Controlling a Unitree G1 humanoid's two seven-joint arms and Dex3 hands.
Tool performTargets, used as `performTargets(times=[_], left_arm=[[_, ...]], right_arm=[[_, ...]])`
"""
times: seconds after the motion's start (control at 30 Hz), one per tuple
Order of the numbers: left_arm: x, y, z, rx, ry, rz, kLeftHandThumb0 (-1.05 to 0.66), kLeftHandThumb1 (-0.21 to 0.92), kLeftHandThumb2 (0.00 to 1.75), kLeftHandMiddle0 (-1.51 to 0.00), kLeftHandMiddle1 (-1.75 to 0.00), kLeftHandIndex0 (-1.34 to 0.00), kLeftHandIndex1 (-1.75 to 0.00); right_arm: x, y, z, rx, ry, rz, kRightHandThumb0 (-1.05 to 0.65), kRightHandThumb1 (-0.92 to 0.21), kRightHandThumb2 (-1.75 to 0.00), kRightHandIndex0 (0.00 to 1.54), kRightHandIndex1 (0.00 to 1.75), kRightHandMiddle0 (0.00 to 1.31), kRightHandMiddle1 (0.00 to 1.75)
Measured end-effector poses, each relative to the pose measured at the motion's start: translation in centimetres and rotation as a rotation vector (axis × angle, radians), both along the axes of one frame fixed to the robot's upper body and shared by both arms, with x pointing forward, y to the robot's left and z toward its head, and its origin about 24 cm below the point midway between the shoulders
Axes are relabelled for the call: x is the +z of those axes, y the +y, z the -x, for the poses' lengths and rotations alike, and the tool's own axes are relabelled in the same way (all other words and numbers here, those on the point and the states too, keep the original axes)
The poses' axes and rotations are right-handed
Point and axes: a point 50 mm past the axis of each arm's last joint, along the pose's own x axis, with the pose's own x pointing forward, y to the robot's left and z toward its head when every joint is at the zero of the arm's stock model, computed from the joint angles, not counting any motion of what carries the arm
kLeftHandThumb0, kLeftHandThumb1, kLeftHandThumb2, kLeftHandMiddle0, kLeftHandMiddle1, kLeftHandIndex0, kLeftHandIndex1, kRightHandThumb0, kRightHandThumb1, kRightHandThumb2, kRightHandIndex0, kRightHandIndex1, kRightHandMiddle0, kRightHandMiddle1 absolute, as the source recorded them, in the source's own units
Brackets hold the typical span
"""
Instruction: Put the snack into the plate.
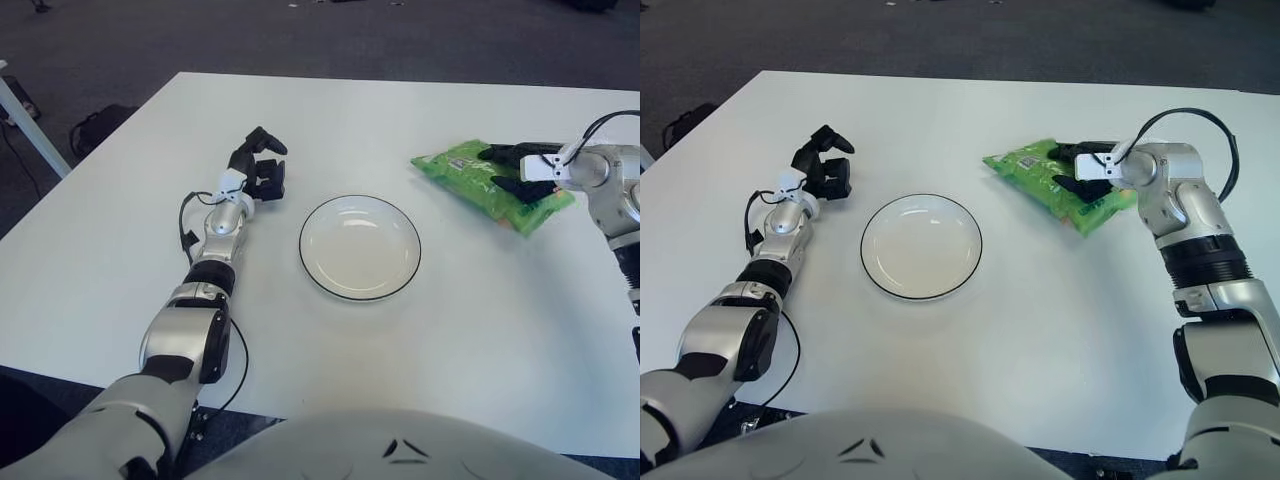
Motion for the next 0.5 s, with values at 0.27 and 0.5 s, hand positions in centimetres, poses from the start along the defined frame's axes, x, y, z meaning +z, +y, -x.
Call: performTargets(times=[0.27,0.5], left_arm=[[-0.1,-0.1,0.0,-0.001,0.002,0.002,-0.43,0.46,1.14,-1.21,-1.75,-0.50,-1.75],[-0.1,-0.1,0.0,-0.003,0.004,0.000,-0.43,0.46,1.13,-1.22,-1.75,-0.50,-1.75]], right_arm=[[-0.6,-0.8,0.3,0.103,-0.072,0.009,-0.86,-0.92,-1.09,0.12,0.52,0.00,0.52],[-1.9,-1.9,0.4,0.153,-0.145,0.011,-0.88,-0.92,-1.10,0.05,0.35,0.00,0.52]])
